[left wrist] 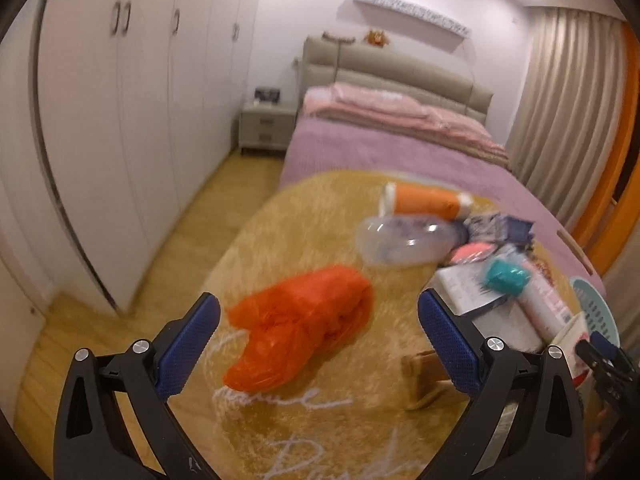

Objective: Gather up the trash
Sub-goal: 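Grasp the orange plastic bag with the left tool while the right tool grasps the panda paper cup, then carry the orange bag and panda cup to the blue basket and release both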

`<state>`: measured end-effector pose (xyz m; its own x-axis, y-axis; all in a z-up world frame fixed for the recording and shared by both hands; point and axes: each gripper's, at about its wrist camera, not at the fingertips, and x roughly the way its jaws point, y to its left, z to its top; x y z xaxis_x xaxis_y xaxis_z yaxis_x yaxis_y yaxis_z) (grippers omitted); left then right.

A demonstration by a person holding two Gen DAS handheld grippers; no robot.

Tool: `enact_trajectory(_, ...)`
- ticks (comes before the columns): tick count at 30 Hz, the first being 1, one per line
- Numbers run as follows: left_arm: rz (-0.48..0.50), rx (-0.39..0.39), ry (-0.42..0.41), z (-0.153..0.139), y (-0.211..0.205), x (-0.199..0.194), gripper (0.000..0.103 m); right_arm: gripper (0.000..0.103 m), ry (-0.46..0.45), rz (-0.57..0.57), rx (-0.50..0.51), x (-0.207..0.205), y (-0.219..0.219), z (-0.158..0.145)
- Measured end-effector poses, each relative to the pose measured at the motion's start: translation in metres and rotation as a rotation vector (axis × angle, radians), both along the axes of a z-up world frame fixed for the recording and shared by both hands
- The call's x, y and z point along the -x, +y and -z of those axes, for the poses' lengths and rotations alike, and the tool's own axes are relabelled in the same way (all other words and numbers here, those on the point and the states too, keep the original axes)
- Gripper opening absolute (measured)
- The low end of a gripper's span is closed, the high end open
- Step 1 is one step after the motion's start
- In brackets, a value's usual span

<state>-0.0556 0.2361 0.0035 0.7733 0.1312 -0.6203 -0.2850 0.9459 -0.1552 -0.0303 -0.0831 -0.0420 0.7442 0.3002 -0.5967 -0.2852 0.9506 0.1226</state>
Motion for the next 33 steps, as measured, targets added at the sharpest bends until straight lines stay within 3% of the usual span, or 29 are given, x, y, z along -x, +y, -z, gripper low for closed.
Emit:
enact_trajectory(5,-0.041,-0.033,0.091,0.034,0.006,-0.024,0.096,0.081,0.041,-0.023,-0.004,-0.007,-0.001,0.006)
enact_trajectory(9,-0.034,-0.034,0.128,0.041,0.004,-0.036,0.095,0.081,0.083,-0.043,-0.018,-0.014,0.001,0.012)
enact_trajectory(15,-0.015,-0.099,0.162,0.044,-0.011,-0.044,0.070,0.079,0.126,-0.077,-0.044,-0.018,0.003,0.020)
enact_trajectory(16,-0.015,-0.105,0.161,0.043,-0.012,-0.044,0.066,0.077,0.128,-0.080,-0.047,-0.017,0.002,0.021)
enact_trajectory(18,-0.012,-0.138,0.154,0.041,-0.018,-0.042,0.058,0.061,0.139,-0.113,-0.075,-0.015,0.001,0.020)
enact_trajectory(20,-0.008,-0.150,0.149,0.039,-0.021,-0.040,0.046,0.057,0.126,-0.114,-0.066,-0.011,0.002,0.018)
enact_trajectory(22,0.000,-0.152,0.132,0.034,-0.025,-0.034,0.041,0.054,0.111,-0.127,-0.061,-0.004,0.002,0.015)
enact_trajectory(29,0.037,-0.182,0.045,0.005,-0.045,-0.017,0.037,0.049,-0.006,-0.147,-0.048,0.018,-0.012,-0.020)
enact_trajectory(33,0.091,-0.186,-0.026,-0.020,-0.073,-0.013,0.037,0.049,-0.078,-0.095,-0.057,0.024,-0.031,-0.044)
